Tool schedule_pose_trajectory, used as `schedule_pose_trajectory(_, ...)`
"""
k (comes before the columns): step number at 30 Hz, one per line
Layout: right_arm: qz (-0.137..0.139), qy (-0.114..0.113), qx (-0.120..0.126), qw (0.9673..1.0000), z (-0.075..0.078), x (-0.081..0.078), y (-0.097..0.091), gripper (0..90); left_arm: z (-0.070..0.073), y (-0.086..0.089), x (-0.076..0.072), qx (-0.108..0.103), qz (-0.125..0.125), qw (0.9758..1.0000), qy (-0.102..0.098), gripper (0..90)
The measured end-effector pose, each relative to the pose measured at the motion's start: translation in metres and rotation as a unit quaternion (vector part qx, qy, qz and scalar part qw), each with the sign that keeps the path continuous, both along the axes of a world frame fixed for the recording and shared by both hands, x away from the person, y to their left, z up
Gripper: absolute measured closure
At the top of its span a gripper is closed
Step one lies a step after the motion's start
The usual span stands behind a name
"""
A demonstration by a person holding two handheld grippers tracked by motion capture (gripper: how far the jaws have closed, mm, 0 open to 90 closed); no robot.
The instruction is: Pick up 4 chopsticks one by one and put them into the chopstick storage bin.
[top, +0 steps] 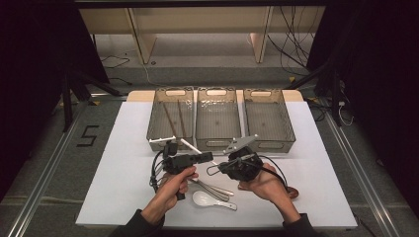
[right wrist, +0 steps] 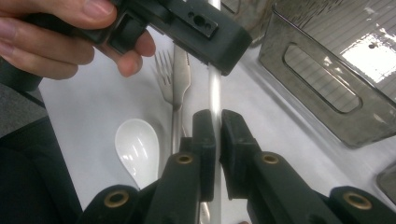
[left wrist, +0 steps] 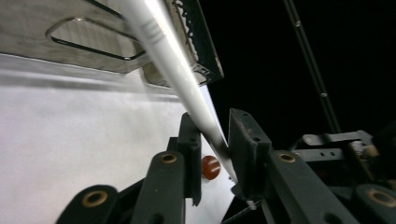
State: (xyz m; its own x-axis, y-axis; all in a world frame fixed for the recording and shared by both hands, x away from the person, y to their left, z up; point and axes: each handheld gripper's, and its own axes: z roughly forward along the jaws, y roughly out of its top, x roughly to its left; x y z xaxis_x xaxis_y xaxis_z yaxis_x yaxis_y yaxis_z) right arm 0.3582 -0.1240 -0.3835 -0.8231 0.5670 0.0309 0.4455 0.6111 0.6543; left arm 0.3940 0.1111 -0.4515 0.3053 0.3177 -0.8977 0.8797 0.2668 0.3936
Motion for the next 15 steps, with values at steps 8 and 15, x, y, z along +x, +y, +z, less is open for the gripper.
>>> schedule_pose_trajectory(8, 0.001, 0.002, 0.004, 1.0, -0.004, 0.001, 0.002, 84.8, 0.004, 0.003, -0.001, -0.015, -0.006, 0.9998, -0.011, 83.1)
schedule_pose_trajectory(15, -0.011, -0.003, 0.016, 0.9998, 0.001, 0.001, -0.004, 66.7, 0.01, 0.007, 0.0, 0.022, -0.002, 0.9991, -0.036, 83.3)
